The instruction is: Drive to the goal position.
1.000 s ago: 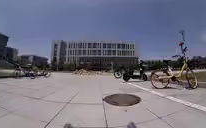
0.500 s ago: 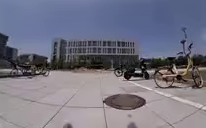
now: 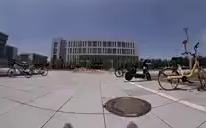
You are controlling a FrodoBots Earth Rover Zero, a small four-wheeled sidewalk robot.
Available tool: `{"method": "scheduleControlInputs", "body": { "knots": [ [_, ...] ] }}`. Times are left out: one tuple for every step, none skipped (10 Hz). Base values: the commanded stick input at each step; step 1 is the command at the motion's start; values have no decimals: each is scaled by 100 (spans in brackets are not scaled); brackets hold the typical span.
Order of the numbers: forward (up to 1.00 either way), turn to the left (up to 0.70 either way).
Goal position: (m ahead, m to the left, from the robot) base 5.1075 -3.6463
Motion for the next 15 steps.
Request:
{"method": "scheduleControlInputs", "body": {
  "knots": [
    [45, 3],
    [45, 3],
    [45, 3],
    [45, 3],
    [45, 3],
    [45, 3],
    [45, 3],
    [45, 3],
    [45, 3],
    [45, 3],
    [45, 3],
    [45, 3],
    [45, 3],
    [45, 3],
    [45, 5]
  ]
}}
